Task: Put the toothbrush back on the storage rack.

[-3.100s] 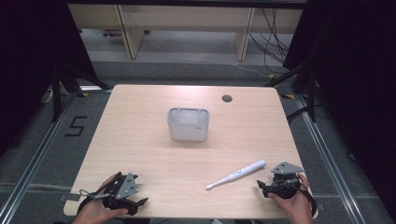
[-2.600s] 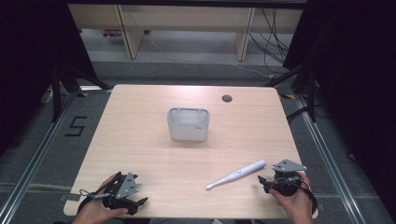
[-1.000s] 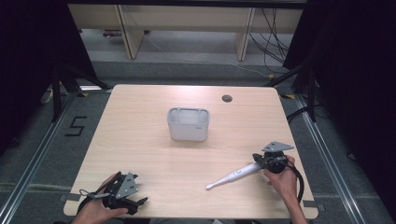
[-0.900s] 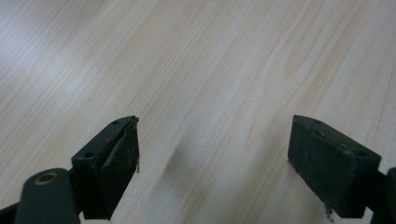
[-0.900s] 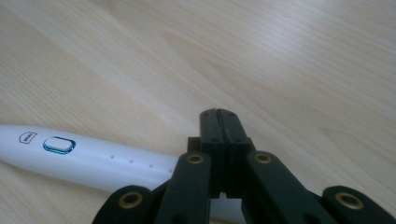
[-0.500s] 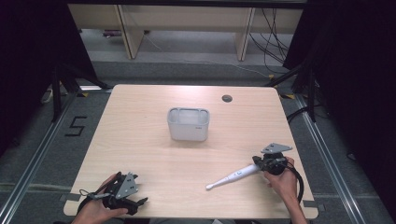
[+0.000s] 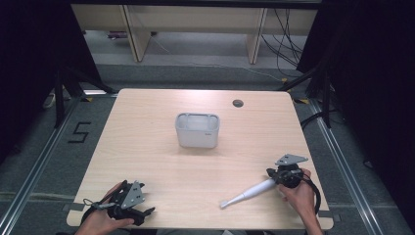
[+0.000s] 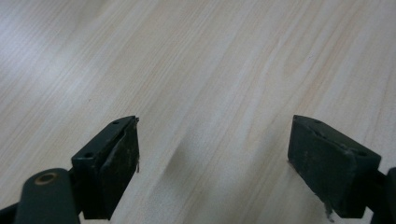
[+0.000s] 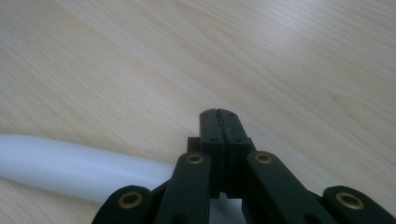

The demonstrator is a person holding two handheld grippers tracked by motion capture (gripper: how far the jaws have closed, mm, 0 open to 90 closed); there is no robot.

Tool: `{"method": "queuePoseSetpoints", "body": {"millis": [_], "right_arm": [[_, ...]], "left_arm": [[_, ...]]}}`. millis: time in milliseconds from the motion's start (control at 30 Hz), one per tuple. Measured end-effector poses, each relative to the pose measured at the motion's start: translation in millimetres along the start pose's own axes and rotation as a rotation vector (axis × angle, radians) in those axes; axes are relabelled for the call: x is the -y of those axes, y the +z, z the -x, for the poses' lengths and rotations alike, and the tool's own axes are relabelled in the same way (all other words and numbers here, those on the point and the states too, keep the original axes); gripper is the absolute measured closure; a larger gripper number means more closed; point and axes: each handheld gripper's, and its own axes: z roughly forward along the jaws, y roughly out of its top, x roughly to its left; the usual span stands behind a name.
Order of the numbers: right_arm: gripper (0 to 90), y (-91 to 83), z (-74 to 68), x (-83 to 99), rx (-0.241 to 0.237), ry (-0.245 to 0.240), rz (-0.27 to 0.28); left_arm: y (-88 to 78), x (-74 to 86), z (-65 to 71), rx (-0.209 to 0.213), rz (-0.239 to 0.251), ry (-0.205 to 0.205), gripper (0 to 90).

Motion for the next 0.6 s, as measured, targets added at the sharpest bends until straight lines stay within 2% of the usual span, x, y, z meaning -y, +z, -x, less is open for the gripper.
{"method": "queuePoseSetpoints", "body": {"millis": [133,167,200,267,300,433,467,500,600], "right_arm": [[90.0,-0.1,0.7,0.0,-0.012,-0.027,-0.006],[90.0,-1.8,-1.7,1.0,-0.001,-0.012,-0.018],[90.0,-2.2,-1.5,1.4,0.005,-0.023,-0.014],[90.0,-3.6,-2.6,2.6,-0.004,-0.015,-0.019],[90.0,-4.7,-2.8,3.1,-0.010,-0.013,-0.020],[90.0,-7.1,-5.9,5.6,0.000,-0.009,-0.025],[90.0,-6.9,-4.9,6.4,0.008,-0.030,-0.016],[90.0,-8.8,-6.5,6.4,-0.001,-0.018,-0.033],[90.0,-10.3,-8.1,8.5,-0.002,-0.023,-0.027]], "left_arm": [[-0.2,-0.1,-0.2,-0.001,-0.004,0.000,16.3],[0.0,0.1,0.0,0.000,0.001,-0.001,16.3],[-1.9,-0.9,-1.3,0.027,-0.024,0.004,16.3],[-1.0,-0.5,-0.9,0.019,-0.012,0.001,16.3],[-0.6,-0.3,0.7,-0.020,-0.009,0.001,16.3],[-0.7,-0.4,0.7,-0.020,-0.010,0.001,16.3],[-0.7,-0.4,0.7,-0.020,-0.010,0.001,16.3],[-0.8,-0.3,0.7,-0.020,-0.010,0.001,16.3],[-0.6,-0.3,0.6,-0.016,-0.010,0.002,16.3]]}}
